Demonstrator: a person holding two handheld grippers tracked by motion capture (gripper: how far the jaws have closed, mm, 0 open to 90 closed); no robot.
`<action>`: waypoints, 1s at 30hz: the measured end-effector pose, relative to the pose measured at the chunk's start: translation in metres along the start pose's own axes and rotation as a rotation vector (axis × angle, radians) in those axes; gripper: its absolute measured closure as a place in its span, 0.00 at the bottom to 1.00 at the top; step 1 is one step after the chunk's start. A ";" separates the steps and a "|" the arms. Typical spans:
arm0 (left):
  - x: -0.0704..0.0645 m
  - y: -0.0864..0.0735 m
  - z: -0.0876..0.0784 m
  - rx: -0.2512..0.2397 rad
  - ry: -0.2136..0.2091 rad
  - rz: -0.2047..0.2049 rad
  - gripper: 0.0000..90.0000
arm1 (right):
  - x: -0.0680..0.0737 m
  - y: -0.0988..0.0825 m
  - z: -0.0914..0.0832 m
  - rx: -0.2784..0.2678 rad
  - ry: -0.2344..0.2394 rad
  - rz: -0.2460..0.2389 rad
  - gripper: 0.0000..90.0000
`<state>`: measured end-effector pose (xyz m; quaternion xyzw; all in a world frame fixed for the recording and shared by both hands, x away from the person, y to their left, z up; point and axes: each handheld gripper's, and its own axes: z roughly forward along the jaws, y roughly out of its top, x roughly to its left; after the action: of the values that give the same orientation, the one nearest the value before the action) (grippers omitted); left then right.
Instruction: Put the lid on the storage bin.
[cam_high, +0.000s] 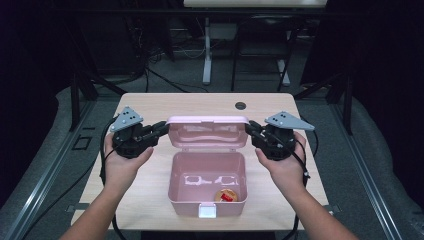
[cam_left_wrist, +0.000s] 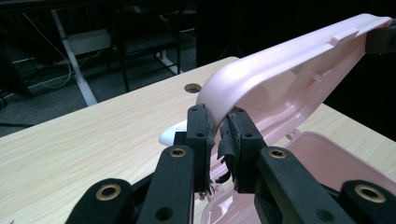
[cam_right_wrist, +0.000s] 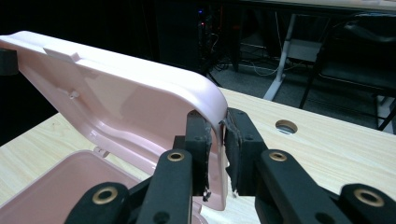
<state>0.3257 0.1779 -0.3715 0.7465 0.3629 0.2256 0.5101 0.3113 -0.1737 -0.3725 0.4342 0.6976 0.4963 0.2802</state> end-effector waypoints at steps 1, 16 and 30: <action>0.000 0.000 0.000 0.000 -0.002 -0.001 0.89 | 0.000 0.000 0.000 -0.001 0.001 -0.001 0.88; -0.004 -0.004 -0.008 0.003 -0.018 0.008 0.89 | 0.004 -0.004 -0.010 0.007 0.018 -0.012 0.88; -0.007 -0.008 -0.014 0.010 -0.037 0.007 0.89 | 0.006 -0.009 -0.017 0.012 0.038 -0.028 0.87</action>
<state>0.3084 0.1825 -0.3737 0.7544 0.3519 0.2118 0.5121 0.2920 -0.1769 -0.3745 0.4166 0.7117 0.4965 0.2712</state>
